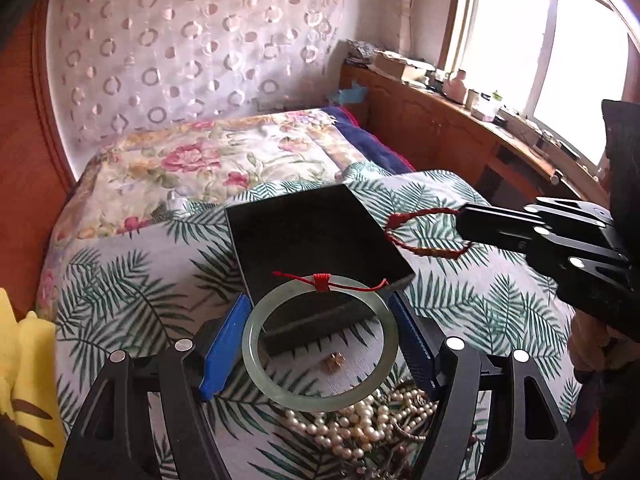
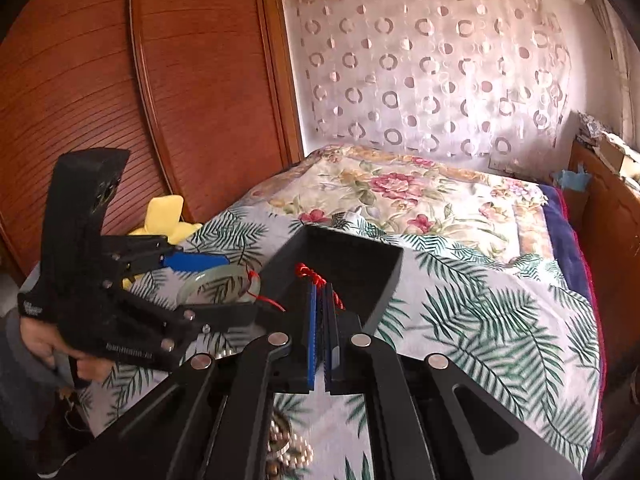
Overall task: Organize jewelry
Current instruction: 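Carry both pieces over the black box and open both tools to drop them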
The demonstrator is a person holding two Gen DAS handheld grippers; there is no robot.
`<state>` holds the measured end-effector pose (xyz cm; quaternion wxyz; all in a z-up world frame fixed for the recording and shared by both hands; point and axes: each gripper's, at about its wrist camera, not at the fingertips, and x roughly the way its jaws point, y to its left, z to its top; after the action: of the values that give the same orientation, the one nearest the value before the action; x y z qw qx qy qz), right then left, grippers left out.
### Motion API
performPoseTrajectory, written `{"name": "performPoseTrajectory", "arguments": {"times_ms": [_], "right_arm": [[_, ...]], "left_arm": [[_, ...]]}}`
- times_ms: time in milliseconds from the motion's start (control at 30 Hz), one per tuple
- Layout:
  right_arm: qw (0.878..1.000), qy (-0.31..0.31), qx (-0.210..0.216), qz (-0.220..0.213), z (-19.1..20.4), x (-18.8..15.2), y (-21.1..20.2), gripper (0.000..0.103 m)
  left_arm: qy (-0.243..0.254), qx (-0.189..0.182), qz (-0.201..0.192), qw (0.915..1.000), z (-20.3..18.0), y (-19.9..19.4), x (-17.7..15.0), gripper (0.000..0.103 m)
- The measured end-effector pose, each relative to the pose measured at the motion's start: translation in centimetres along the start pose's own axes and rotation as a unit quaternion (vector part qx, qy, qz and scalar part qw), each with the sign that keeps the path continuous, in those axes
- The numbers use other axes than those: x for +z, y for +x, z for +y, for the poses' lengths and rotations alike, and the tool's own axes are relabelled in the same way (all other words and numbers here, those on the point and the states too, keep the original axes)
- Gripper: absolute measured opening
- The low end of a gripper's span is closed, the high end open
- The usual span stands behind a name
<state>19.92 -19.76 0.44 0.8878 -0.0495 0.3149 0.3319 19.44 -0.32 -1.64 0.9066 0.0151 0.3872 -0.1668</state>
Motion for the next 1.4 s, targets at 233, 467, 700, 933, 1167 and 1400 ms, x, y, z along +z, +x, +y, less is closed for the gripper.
{"name": "performPoseTrajectory", "arguments": {"times_ms": [233, 467, 700, 933, 1167, 1400], "right_arm": [[0.999, 0.02, 0.003, 0.032, -1.3, 0.5, 4.2, 0.003], [0.998, 0.031, 0.002, 0.056, -1.9, -0.1, 6.4, 0.005], [0.998, 0.038, 0.002, 0.042, -2.7, -0.1, 5.2, 0.032], [0.999, 0.038, -0.009, 0.028, -3.3, -0.8, 3.2, 0.032], [0.999, 0.03, -0.015, 0.025, -3.7, -2.0, 1.7, 0.032], [0.999, 0.031, -0.016, 0.019, -3.9, -3.0, 0.7, 0.032]], "left_arm": [[-0.014, 0.006, 0.003, 0.9999, 1.2, 1.2, 0.6, 0.068], [-0.02, 0.01, 0.006, 0.9997, 1.6, 2.5, 1.1, 0.068], [-0.022, 0.014, 0.007, 0.9996, 1.6, 3.4, 1.8, 0.068], [-0.019, 0.02, 0.013, 0.9995, 1.1, 4.7, 2.4, 0.068], [-0.009, 0.034, 0.026, 0.999, 0.3, 6.4, 2.2, 0.068], [-0.001, 0.044, 0.02, 0.9989, -0.3, 6.3, 1.9, 0.077]]}}
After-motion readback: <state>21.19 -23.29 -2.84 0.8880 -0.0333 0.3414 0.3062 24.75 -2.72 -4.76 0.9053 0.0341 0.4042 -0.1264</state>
